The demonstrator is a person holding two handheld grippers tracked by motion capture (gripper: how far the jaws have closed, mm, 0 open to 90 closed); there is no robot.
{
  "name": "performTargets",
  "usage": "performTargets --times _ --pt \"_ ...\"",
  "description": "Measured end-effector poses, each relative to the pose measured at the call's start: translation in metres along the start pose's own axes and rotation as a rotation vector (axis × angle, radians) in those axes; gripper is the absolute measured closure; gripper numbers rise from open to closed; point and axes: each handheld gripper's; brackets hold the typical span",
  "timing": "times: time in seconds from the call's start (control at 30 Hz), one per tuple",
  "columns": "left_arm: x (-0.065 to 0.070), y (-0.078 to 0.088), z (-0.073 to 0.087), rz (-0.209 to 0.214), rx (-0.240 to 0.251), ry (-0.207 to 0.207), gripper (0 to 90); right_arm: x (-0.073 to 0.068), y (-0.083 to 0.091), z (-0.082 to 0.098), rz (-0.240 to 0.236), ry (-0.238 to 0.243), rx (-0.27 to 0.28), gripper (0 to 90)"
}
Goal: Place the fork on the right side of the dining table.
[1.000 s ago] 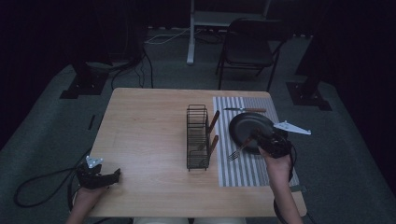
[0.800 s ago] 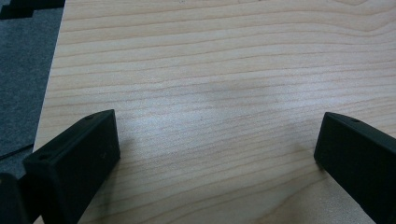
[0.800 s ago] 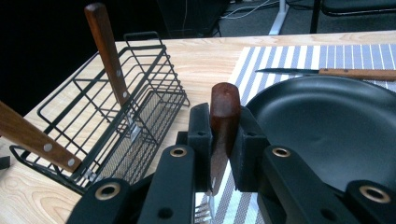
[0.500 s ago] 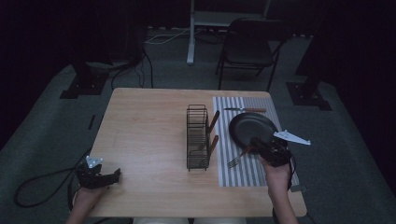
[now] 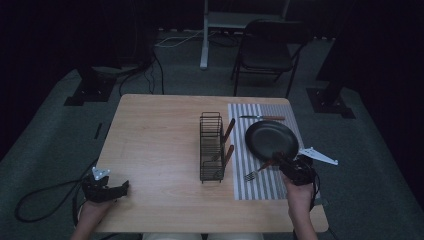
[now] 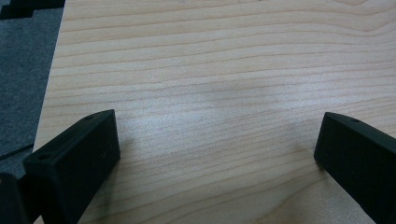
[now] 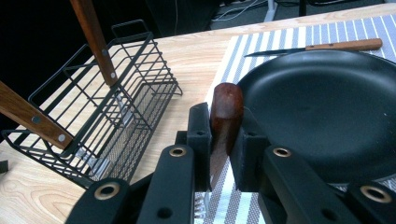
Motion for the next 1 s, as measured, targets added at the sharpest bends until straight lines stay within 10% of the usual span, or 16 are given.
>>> performTargets --times 1.0 --pt "0.000 0.000 0.000 -0.001 0.002 0.003 0.0 0.050 0.026 0.019 0.101 -0.079 -0.051 68.6"
Point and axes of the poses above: each handheld gripper's, and its own axes: y roughly backward along the jaws, z roughly out of its underside, x roughly to its right, and after that the axes turned 14 degrees about x, right-handed
